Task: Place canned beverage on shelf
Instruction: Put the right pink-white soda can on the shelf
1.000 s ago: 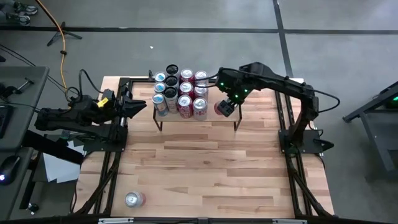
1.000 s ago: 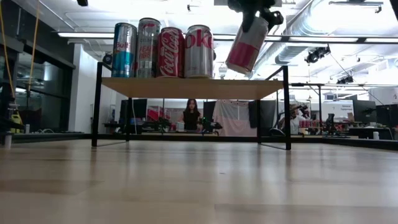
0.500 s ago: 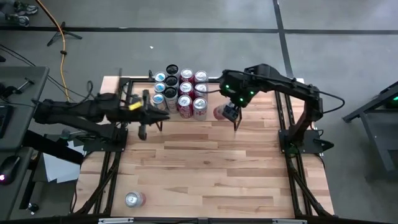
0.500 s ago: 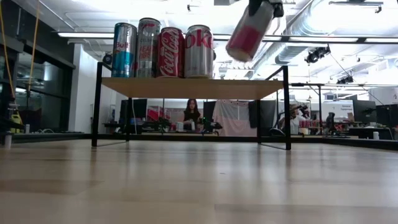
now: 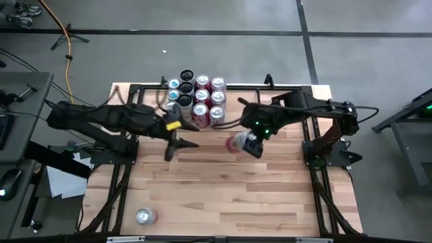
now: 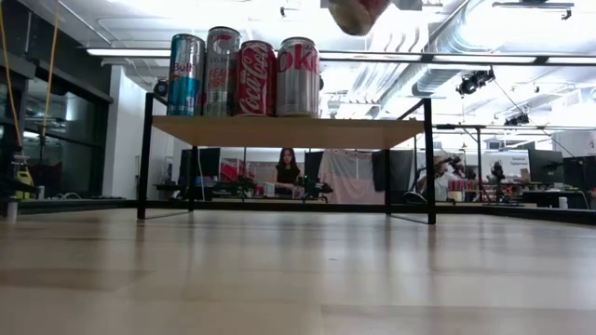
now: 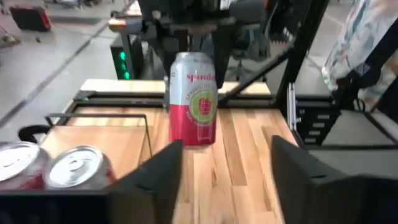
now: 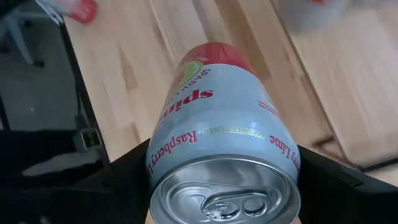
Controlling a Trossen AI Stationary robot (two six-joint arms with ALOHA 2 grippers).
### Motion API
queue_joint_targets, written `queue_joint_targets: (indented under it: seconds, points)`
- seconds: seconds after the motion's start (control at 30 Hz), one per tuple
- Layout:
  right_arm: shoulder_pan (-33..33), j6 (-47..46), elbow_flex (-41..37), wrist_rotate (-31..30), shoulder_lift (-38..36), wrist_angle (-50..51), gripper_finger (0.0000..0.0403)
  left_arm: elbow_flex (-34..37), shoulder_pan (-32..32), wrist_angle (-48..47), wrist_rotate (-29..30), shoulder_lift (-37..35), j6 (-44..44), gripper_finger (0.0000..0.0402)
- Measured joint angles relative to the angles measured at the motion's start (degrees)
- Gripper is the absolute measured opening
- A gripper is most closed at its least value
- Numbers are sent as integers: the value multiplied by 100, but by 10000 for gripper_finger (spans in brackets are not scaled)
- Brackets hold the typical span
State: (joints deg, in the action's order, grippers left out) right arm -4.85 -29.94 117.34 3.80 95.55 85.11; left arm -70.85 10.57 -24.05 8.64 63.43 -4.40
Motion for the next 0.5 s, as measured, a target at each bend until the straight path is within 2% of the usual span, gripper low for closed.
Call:
queue_joint_targets:
  seconds: [0.13,0.27,0.37,0.5]
  points:
    - [-313,-70,-2,-240,122,-669,284,-124,82,-11,0,545,-118,247]
    - [-544,18,-2,-229,298,-1169,284,-180,64,183,-25,1009,-434,303]
    - [-651,126,-2,-346,442,-1272,284,-305,-37,281,-537,1307,-637,324]
    - [-684,336,-4,-541,649,-1373,284,-482,-108,243,-1146,1663,-811,328]
